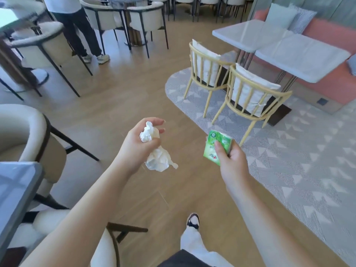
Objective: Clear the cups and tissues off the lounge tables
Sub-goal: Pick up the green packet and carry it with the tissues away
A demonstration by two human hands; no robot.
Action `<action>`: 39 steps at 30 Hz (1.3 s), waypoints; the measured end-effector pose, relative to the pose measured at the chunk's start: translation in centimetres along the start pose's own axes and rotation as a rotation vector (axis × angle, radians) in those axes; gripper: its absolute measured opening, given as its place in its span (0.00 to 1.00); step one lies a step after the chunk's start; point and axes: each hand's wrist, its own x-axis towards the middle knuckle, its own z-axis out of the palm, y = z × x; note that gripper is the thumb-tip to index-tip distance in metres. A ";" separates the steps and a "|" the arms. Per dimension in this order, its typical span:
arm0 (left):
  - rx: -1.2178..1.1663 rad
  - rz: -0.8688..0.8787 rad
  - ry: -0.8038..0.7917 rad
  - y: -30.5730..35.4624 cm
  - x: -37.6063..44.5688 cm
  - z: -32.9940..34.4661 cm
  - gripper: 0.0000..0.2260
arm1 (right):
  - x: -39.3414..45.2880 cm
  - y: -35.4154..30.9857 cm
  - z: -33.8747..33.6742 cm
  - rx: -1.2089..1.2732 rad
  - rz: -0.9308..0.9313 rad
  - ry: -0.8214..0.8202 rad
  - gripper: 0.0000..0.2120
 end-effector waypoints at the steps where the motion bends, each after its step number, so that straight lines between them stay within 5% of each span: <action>1: 0.001 -0.001 0.004 -0.2 1.8 0.2 0.22 | 2.0 0.1 0.3 0.008 0.002 0.000 0.04; 20: 0.001 -0.029 0.188 -1.0 29.3 -3.3 0.25 | 34.0 -3.0 11.9 0.043 -0.062 -0.284 0.03; 39: 0.003 0.000 0.114 -4.0 59.5 -17.8 0.26 | 58.0 -7.6 32.1 0.006 0.015 -0.246 0.06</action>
